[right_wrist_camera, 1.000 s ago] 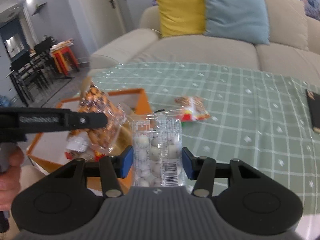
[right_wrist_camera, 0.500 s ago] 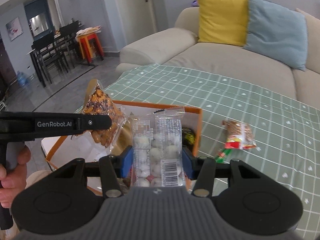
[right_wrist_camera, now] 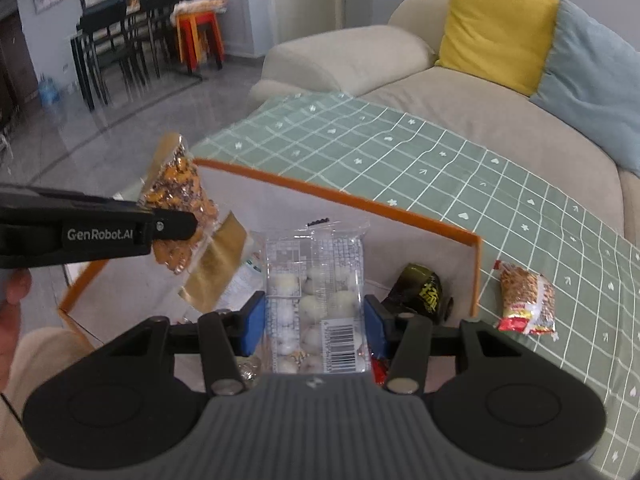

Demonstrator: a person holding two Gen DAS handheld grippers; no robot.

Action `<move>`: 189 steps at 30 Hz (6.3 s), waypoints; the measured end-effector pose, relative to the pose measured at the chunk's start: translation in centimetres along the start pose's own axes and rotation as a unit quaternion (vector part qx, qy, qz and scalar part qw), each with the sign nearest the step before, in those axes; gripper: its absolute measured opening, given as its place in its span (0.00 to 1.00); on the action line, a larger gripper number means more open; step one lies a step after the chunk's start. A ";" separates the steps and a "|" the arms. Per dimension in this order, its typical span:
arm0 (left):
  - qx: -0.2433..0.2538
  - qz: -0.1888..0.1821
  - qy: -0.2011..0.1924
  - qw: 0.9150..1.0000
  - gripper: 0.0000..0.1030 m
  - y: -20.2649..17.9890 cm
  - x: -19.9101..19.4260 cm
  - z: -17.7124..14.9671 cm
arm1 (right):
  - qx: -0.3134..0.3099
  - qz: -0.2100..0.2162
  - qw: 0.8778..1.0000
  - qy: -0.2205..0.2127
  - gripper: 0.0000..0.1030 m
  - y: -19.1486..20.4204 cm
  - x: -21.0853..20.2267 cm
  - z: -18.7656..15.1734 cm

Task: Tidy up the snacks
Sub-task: 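Carry both packets over the orange box, then open both grippers to drop the packets into the box and withdraw, then reach the left gripper to the green sausage while the right reaches the nut packet, then close the left gripper on the green sausage while the right grasps the nut packet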

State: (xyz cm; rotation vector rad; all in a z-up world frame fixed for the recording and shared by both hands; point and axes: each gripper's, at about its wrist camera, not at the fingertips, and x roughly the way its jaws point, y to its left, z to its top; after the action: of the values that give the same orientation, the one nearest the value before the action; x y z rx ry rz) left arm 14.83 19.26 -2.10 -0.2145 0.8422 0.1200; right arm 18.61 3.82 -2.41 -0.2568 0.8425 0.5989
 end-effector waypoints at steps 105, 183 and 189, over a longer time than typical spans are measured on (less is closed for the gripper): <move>0.269 -0.079 0.030 0.959 0.70 -23.1 8.3 3.3 | 0.167 -0.090 0.979 -0.070 0.81 -22.4 3.0 -6.8; 0.264 -0.058 0.180 0.946 0.24 -28.9 14.4 -2.9 | 0.238 -0.084 0.967 0.026 0.32 -24.7 0.0 -15.4; 0.239 -0.098 0.154 0.954 0.24 -28.4 10.0 -2.9 | 0.233 -0.089 0.968 0.017 0.30 -23.3 -1.9 -15.3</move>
State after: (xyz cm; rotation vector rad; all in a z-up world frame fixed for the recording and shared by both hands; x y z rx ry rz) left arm 24.71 -8.77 -7.52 0.1444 1.1286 -0.3120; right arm 21.84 -22.52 -11.31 0.0872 0.9568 0.2175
